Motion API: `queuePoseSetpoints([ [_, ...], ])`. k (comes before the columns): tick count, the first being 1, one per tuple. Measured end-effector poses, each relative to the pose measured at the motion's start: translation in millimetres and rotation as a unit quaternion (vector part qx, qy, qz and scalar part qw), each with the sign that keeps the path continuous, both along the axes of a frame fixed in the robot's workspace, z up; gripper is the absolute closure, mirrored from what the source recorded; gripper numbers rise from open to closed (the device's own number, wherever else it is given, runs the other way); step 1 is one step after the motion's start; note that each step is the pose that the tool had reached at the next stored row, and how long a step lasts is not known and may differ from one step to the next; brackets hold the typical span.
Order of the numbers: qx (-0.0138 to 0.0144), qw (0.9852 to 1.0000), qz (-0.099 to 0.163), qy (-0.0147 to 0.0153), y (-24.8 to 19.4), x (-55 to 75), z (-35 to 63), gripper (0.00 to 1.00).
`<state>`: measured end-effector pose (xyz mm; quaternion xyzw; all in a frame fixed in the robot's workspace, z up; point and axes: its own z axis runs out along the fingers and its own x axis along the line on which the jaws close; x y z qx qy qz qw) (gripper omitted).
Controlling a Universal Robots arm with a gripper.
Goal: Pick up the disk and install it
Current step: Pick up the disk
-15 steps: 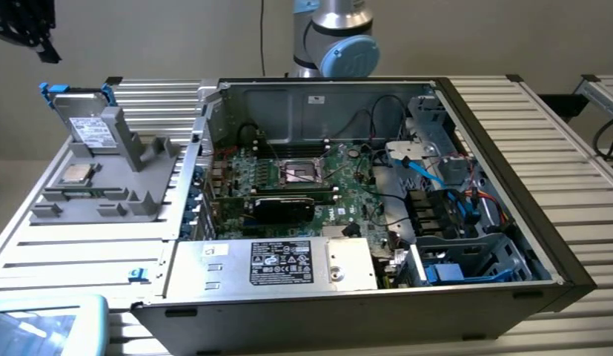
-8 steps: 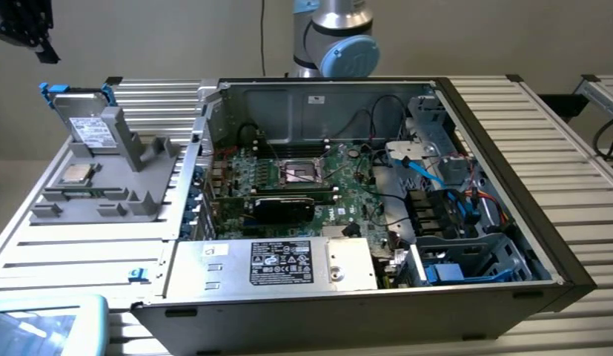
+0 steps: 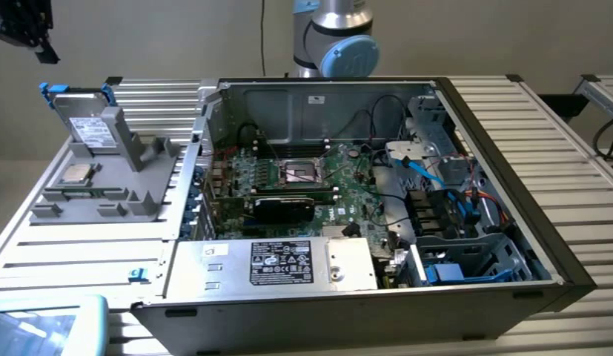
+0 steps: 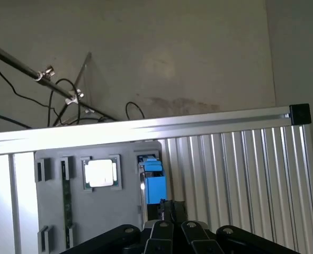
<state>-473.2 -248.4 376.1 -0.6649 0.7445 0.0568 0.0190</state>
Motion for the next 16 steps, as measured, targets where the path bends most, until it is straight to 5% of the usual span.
queuePoseSetpoints([
  [2, -0.0022, 1.0, 0.003, 0.0, 0.2, 0.0, 0.0, 0.89],
  [7, -0.0136, 0.9998, 0.013, -0.0023, 1.0, -0.1, -0.2, 0.89],
  [9, -0.0146, 0.9998, 0.015, -0.0047, 1.0, 0.1, -0.1, 0.89],
  [16, -0.0147, 0.9998, 0.016, -0.005, 1.1, 0.0, -0.1, 0.89],
])
